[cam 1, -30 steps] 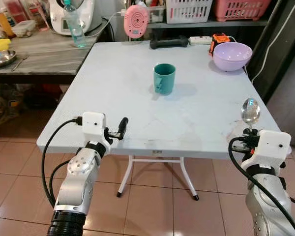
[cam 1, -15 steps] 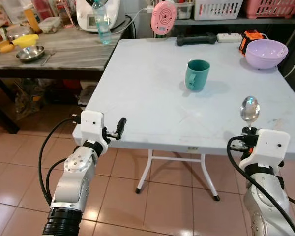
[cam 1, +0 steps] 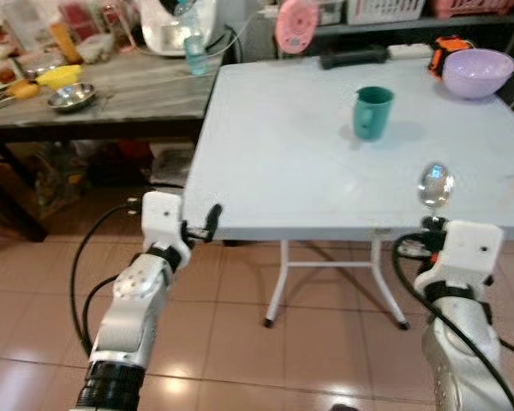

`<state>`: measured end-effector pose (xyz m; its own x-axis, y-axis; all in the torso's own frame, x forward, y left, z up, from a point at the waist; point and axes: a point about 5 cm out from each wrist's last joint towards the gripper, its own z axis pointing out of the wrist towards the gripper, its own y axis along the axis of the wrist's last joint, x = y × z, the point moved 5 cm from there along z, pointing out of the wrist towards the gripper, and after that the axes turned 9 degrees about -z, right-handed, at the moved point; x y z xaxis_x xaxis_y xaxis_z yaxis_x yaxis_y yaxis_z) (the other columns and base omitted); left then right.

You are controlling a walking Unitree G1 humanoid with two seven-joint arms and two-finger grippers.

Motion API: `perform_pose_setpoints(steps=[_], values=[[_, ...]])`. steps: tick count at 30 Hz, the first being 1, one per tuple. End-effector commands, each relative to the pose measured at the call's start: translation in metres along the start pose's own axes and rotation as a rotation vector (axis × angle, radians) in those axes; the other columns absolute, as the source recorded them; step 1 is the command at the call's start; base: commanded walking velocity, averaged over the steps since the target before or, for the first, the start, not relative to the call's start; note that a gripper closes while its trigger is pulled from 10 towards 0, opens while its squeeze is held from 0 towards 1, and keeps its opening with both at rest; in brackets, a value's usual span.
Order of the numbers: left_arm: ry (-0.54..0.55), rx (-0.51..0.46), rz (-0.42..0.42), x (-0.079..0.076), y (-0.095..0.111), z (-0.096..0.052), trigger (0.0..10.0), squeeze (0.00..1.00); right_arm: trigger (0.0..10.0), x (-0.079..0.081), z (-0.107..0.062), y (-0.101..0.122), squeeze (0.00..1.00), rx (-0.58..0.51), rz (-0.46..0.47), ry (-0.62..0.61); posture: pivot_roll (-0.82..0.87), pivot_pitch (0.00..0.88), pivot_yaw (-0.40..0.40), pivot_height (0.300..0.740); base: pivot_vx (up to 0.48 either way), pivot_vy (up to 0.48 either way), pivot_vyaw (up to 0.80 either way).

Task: Setting the table

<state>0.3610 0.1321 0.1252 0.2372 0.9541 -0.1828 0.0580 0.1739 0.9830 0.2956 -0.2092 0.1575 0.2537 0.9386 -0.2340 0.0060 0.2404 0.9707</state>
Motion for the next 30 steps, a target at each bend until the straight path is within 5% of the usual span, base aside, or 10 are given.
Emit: perform_pose_setpoints(steps=[1, 21, 30], values=[[-0.028, -0.010, 0.005, -0.0091, 0.0033, 0.0030, 10.0, 0.00, 10.0, -0.0056, 0.0002, 0.0026, 0.00, -0.014, -0.005, -0.018, -0.22, 0.070, 0.127, 0.740, 0.000, 0.480, 0.00], [-0.002, -0.025, 0.003, -0.0111, 0.0035, 0.0071, 10.0, 0.00, 10.0, -0.0079, 0.0039, 0.0037, 0.00, -0.024, -0.015, -0.021, -0.21, 0.054, 0.115, 0.740, 0.000, 0.480, 0.00], [-0.051, -0.041, -0.009, -0.0182, 0.0066, 0.0074, 10.0, 0.00, 10.0, -0.0081, 0.0049, 0.0033, 0.00, -0.024, -0.015, -0.024, -0.21, 0.051, 0.119, 0.740, 0.000, 0.000, 0.00]])
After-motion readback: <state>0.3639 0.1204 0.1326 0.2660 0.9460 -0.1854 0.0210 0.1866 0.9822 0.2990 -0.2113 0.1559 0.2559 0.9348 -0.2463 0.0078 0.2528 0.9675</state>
